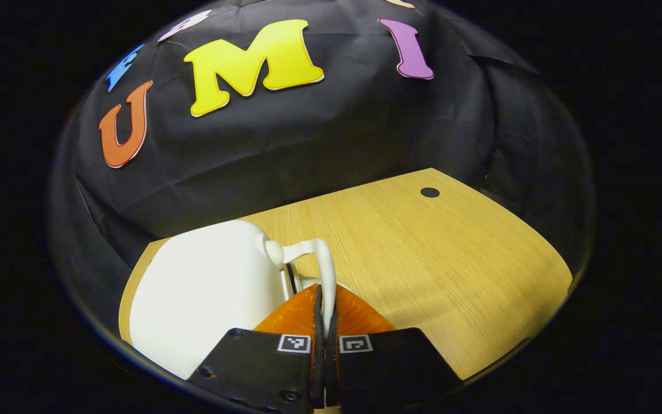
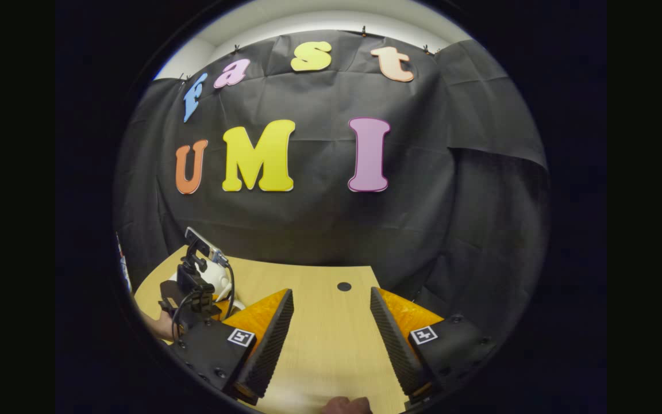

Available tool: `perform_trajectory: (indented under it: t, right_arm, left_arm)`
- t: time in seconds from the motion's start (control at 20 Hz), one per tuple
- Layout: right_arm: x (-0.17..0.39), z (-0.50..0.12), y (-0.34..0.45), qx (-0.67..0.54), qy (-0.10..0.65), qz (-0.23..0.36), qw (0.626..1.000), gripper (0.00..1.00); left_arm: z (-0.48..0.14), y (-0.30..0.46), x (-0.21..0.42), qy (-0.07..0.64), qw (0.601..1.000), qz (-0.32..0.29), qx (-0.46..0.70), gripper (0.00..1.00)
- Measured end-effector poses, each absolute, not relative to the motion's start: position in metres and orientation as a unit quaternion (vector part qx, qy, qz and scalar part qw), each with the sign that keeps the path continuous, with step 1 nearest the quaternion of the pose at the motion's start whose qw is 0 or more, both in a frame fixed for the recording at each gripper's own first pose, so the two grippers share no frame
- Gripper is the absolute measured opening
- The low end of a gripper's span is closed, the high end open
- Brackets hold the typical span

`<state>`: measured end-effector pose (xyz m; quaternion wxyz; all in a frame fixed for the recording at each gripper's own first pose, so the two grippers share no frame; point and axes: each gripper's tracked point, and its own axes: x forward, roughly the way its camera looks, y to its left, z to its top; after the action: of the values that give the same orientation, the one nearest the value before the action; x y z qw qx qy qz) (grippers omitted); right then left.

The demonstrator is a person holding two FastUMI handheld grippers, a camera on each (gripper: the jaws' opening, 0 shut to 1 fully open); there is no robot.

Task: First open the suitcase, pack the skin care products into it, and then close the suitcase.

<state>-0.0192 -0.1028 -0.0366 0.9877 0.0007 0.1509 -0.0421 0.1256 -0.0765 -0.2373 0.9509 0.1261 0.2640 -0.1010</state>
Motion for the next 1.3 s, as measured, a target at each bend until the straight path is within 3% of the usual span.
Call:
perform_trajectory:
  t: [0.2, 0.35, 0.5, 0.55, 0.6, 0.65, 0.85, 0.9, 1.3]
  right_arm:
    - [-0.010, -0.037, -0.099, 0.002, 0.149, -0.029, 0.988, 0.80]
    - [-0.005, -0.041, -0.097, 0.001, 0.154, -0.019, 0.988, 0.79]
    - [0.000, -0.044, -0.093, -0.003, 0.157, -0.013, 0.988, 0.80]
    - [0.001, -0.041, -0.090, -0.005, 0.154, -0.011, 0.988, 0.79]
    - [0.003, -0.039, -0.087, -0.007, 0.150, -0.007, 0.989, 0.80]
    - [0.006, -0.036, -0.082, -0.010, 0.147, -0.003, 0.989, 0.79]
    - [0.021, -0.008, -0.054, -0.010, 0.110, 0.020, 0.994, 0.78]
    - [0.026, 0.003, -0.046, -0.008, 0.095, 0.025, 0.995, 0.78]
    - [0.059, 0.076, 0.024, 0.003, -0.007, 0.038, 0.999, 0.78]
  left_arm:
    - [-0.252, -0.085, 0.123, 0.285, 0.943, -0.104, 0.137, 0.11]
    - [-0.260, -0.098, 0.114, 0.307, 0.938, -0.121, 0.108, 0.33]
    - [-0.250, -0.109, 0.101, 0.319, 0.937, -0.127, 0.067, 0.48]
    - [-0.241, -0.116, 0.095, 0.317, 0.938, -0.134, 0.044, 0.75]
    - [-0.229, -0.122, 0.088, 0.311, 0.940, -0.142, 0.018, 0.73]
    - [-0.211, -0.125, 0.083, 0.296, 0.943, -0.149, -0.007, 0.85]
    - [-0.127, -0.097, 0.080, 0.213, 0.969, -0.120, -0.039, 1.00]
    - [-0.109, -0.087, 0.081, 0.192, 0.974, -0.112, -0.042, 0.95]
    - [0.023, 0.000, 0.070, 0.040, 0.997, -0.048, -0.051, 0.94]
